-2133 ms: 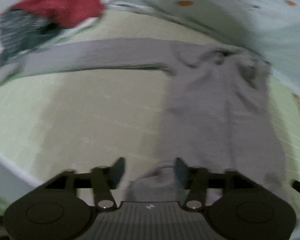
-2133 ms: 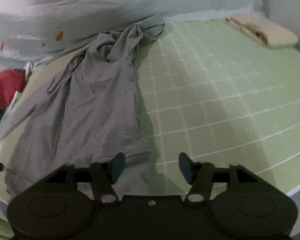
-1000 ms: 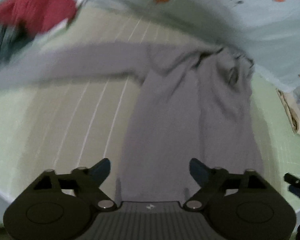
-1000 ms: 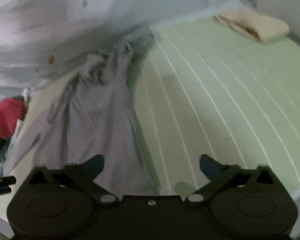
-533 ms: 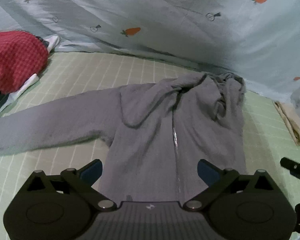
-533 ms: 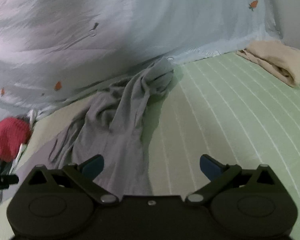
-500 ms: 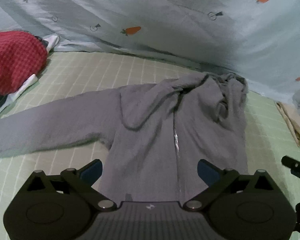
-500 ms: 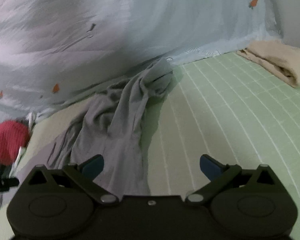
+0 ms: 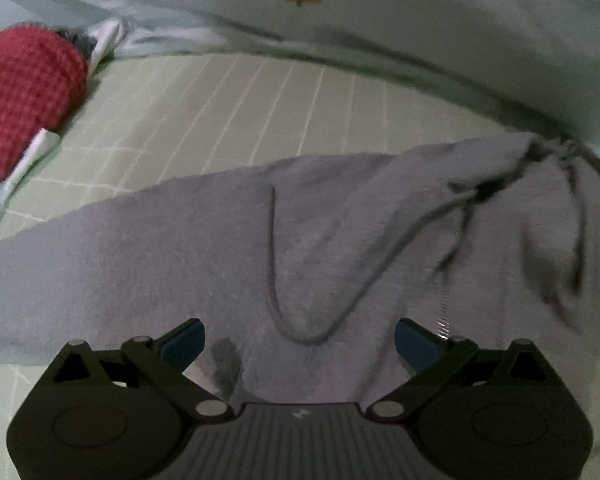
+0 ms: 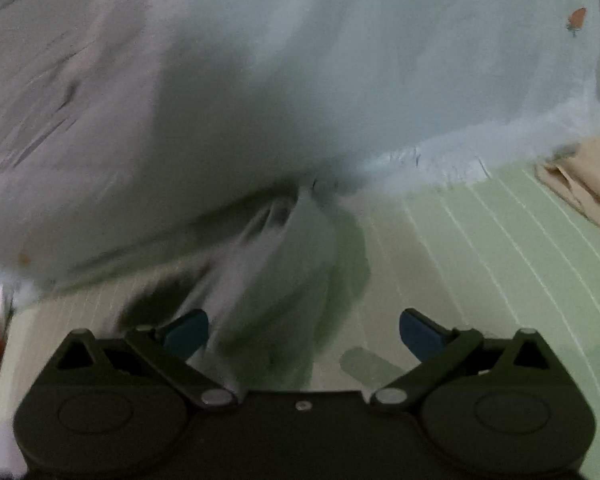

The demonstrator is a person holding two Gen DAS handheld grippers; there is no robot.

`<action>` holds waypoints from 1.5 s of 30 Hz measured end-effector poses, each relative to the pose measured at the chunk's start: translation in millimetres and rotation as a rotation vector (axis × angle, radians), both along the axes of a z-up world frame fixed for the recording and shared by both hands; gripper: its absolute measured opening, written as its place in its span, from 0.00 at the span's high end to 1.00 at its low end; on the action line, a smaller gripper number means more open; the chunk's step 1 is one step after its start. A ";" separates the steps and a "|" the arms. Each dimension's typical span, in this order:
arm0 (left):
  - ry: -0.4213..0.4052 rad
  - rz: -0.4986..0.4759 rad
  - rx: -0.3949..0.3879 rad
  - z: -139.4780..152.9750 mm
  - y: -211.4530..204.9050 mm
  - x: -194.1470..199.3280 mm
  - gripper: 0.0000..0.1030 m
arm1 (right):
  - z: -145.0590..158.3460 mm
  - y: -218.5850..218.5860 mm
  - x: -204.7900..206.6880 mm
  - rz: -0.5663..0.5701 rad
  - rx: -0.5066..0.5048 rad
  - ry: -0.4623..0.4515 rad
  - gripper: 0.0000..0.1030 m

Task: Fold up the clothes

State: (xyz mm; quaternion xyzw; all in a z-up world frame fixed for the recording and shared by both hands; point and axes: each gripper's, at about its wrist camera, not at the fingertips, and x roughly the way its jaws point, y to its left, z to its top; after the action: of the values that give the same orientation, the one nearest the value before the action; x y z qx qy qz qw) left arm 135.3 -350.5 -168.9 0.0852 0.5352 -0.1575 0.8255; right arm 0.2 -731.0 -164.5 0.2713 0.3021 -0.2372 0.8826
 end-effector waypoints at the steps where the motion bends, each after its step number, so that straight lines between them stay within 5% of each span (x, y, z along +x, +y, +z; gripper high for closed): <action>1: 0.021 0.004 0.013 -7.1 -1.1 2.8 0.03 | -2.0 -12.2 11.9 -0.027 0.009 -0.003 0.01; 3: 0.034 0.000 0.044 -17.7 -4.4 4.6 0.00 | -9.3 -31.0 33.0 -0.065 0.037 -0.016 0.03; 6: 0.009 -0.019 0.068 -19.9 -11.1 4.0 0.00 | -25.2 -51.5 62.7 -0.082 0.070 0.005 0.18; 8: 0.017 -0.015 0.071 -19.1 -12.0 5.3 0.00 | -37.3 -56.4 76.4 -0.072 0.062 0.069 0.41; 9: 0.019 -0.013 0.074 -18.4 -12.0 5.6 0.00 | -39.5 -56.0 77.5 -0.072 0.028 0.071 0.44; 11: 0.001 0.001 0.086 -15.0 -12.6 3.5 0.00 | -39.6 -53.8 72.1 -0.070 -0.009 0.089 0.84; 12: -0.012 0.001 0.086 -11.2 -13.0 1.5 0.00 | -32.5 -46.0 56.6 -0.079 -0.032 0.082 0.94; 23: -0.148 -0.026 -0.011 51.0 -2.6 -40.0 0.00 | 45.8 39.5 -113.6 -0.182 -0.279 0.008 0.94; 27: -0.161 -0.031 -0.061 67.6 6.2 -65.7 0.00 | 36.4 74.1 -169.7 -0.164 -0.211 0.098 0.92; 32: -0.188 -0.069 -0.080 83.4 15.5 -101.5 0.00 | -0.3 106.8 -214.3 -0.096 -0.075 0.265 0.73; 38: -0.205 -0.093 -0.092 93.7 23.8 -132.4 0.00 | 17.8 113.0 -221.1 -0.061 -0.169 0.156 0.30; 45: -0.247 -0.108 -0.087 102.6 28.1 -158.3 0.00 | -3.7 56.7 -190.4 -0.097 -0.110 0.138 0.25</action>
State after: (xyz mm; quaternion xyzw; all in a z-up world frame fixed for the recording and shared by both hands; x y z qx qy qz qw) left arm -23.0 -322.5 -66.3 0.0967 0.4169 -0.2129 0.8784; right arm -190.2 -674.2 -168.2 0.2197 0.3354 -0.3139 0.8606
